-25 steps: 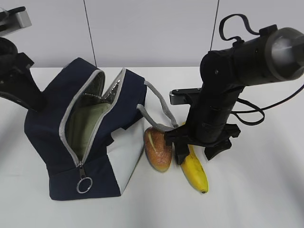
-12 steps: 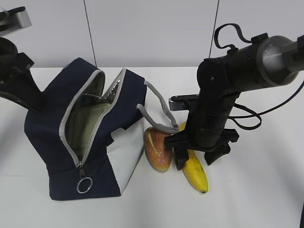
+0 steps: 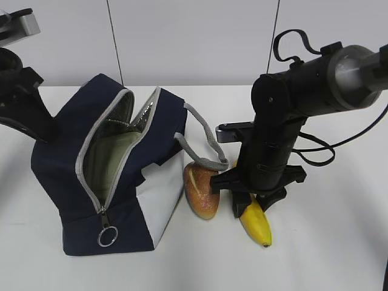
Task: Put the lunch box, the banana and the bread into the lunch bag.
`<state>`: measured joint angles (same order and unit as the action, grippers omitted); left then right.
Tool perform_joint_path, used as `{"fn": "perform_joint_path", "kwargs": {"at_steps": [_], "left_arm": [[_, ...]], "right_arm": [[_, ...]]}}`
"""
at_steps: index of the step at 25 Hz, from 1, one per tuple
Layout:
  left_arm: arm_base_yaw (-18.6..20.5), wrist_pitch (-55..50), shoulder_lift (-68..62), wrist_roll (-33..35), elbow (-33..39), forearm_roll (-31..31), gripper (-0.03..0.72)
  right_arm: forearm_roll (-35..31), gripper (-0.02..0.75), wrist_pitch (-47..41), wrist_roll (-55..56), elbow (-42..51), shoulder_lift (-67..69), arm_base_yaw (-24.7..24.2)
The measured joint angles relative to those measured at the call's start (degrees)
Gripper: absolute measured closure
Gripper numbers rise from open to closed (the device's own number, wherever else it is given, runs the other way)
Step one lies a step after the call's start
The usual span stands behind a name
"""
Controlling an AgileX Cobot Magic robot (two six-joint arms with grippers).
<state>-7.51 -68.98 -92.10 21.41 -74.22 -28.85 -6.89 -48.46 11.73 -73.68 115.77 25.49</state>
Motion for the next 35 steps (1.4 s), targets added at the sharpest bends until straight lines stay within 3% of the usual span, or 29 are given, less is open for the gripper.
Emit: {"fn": "perform_joint_path", "kwargs": {"at_steps": [16,20,24,28,35], "left_arm": [[0.0,0.0,0.0,0.0,0.0,0.0,0.67],[0.0,0.0,0.0,0.0,0.0,0.0,0.669],[0.0,0.0,0.0,0.0,0.0,0.0,0.668],[0.0,0.0,0.0,0.0,0.0,0.0,0.668],[0.0,0.0,0.0,0.0,0.0,0.0,0.668]], "right_arm": [[2.45,0.422,-9.07,0.12,-1.95,-11.15,0.0],[-1.62,0.422,-8.44,-1.49,-1.95,-16.57,0.0],[-13.32,0.422,-4.6,-8.33,-1.95,-21.0,0.0],[-30.0,0.422,0.11,-18.01,-1.95,-21.75,0.0],[-66.33,0.422,4.87,-42.27,-1.95,-18.79,0.13]]}}
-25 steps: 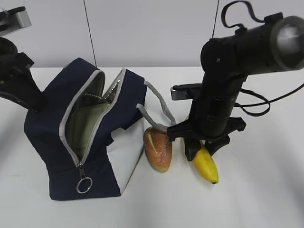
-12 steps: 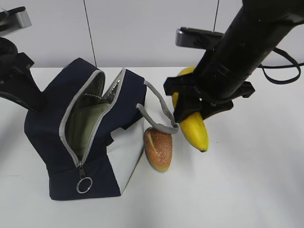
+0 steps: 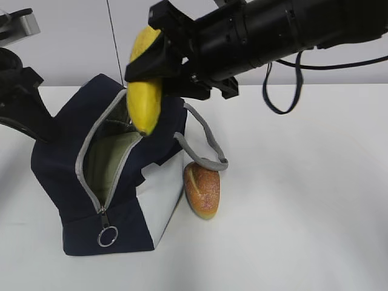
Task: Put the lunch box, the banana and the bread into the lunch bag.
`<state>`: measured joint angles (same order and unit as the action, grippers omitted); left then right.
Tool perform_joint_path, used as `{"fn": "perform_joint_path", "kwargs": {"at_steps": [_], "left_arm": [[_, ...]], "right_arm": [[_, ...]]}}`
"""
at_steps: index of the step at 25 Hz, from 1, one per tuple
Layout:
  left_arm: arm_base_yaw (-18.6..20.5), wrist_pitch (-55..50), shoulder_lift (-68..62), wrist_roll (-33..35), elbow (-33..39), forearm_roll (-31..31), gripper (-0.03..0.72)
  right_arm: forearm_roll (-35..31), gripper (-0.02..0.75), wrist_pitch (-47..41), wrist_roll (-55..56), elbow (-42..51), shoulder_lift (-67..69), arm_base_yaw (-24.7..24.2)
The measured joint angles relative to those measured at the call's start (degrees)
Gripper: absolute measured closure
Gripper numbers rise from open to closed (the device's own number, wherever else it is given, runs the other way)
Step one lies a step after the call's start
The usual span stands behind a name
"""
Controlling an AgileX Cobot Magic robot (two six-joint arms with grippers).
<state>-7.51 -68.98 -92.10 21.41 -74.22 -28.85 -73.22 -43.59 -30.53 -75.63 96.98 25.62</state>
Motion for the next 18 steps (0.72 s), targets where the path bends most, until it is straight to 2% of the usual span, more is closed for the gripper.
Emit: {"fn": "perform_joint_path", "kwargs": {"at_steps": [2,5,18], "left_arm": [[0.0,0.0,0.0,0.0,0.0,0.0,0.668],[0.0,0.0,0.0,-0.09,0.0,0.0,0.668],[0.0,0.57,0.0,-0.27,0.0,0.0,0.668]], "right_arm": [[-9.48,0.422,0.96,-7.28,0.0,1.8,0.4],[-18.28,0.422,1.58,-14.68,0.0,4.92,0.85],[-27.09,0.422,2.71,-26.39,-0.3,14.76,3.06]]}}
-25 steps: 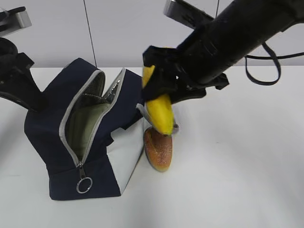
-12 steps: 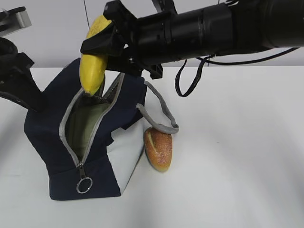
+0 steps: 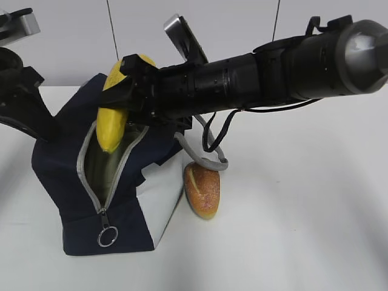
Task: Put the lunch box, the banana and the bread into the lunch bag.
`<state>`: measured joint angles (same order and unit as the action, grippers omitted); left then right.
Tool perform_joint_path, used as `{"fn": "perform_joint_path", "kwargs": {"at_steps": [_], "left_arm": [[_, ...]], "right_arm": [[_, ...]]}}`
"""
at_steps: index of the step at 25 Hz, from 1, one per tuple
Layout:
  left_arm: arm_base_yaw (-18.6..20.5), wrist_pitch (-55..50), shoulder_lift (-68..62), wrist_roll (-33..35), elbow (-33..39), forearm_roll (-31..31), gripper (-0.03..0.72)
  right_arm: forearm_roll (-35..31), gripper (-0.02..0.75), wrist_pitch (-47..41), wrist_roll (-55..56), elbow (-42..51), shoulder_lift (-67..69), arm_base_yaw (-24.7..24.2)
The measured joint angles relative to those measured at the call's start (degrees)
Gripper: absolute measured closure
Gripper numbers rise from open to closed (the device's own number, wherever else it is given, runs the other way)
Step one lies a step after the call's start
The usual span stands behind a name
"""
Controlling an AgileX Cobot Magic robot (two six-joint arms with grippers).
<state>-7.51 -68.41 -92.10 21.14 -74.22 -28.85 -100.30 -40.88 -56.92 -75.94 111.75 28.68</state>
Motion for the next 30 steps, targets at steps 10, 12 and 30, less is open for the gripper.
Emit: {"fn": "perform_joint_path", "kwargs": {"at_steps": [10,12,30], "left_arm": [[0.0,0.74,0.0,0.0,0.0,0.0,0.667],[0.0,0.84,0.0,-0.1,0.0,0.0,0.667],[0.0,0.84,0.0,-0.36,0.0,-0.98,0.667]], "right_arm": [[9.66,0.422,-1.01,0.39,-0.33,2.27,0.9],[14.64,0.422,-1.24,2.94,-0.33,2.52,0.9],[28.44,0.228,-1.64,13.32,-4.18,2.86,0.9]]}}
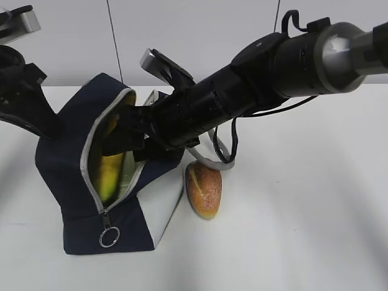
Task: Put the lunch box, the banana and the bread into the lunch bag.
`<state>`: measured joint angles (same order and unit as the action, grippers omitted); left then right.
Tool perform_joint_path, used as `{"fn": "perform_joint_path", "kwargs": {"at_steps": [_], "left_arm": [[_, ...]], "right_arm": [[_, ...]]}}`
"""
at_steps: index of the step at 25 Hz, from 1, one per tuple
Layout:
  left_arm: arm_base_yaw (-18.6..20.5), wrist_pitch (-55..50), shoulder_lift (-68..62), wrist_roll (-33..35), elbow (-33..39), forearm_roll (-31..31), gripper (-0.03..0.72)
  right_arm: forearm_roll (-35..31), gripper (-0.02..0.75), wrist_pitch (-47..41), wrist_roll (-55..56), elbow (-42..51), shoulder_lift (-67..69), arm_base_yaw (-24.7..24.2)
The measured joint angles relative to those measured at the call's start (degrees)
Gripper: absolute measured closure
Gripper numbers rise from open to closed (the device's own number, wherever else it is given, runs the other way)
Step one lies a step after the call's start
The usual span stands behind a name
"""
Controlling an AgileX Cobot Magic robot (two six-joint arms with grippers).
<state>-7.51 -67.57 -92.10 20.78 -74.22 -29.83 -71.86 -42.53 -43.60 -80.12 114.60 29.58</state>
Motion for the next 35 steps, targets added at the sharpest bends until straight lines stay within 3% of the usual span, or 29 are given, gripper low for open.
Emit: {"fn": "perform_joint_path", "kwargs": {"at_steps": [3,8,16,21,25,30,35], "left_arm": [[0.0,0.0,0.0,0.0,0.0,0.0,0.667],[0.0,0.0,0.0,-0.04,0.0,0.0,0.667],[0.0,0.0,0.0,-0.04,0.0,0.0,0.667],[0.0,0.11,0.0,-0.04,0.0,0.11,0.667],[0.0,0.22,0.0,-0.04,0.0,0.11,0.667],[0.0,0.22,0.0,-0.04,0.0,0.2,0.667],[0.0,0.22,0.0,-0.04,0.0,0.46,0.667]], "right_arm": [[2.61,0.151,-0.13,2.09,0.0,0.0,0.0],[7.3,0.125,-3.4,6.02,-2.17,0.0,-0.11],[33.03,0.125,-17.22,27.07,-15.85,0.0,-0.11],[45.54,0.125,-26.51,37.67,-23.85,0.0,-0.11],[50.1,0.125,-27.35,42.51,-26.16,0.0,-0.11],[51.01,0.15,-27.81,45.34,-26.19,-0.12,-0.11],[57.07,0.171,-27.81,47.83,-20.74,-4.61,-0.11]]}}
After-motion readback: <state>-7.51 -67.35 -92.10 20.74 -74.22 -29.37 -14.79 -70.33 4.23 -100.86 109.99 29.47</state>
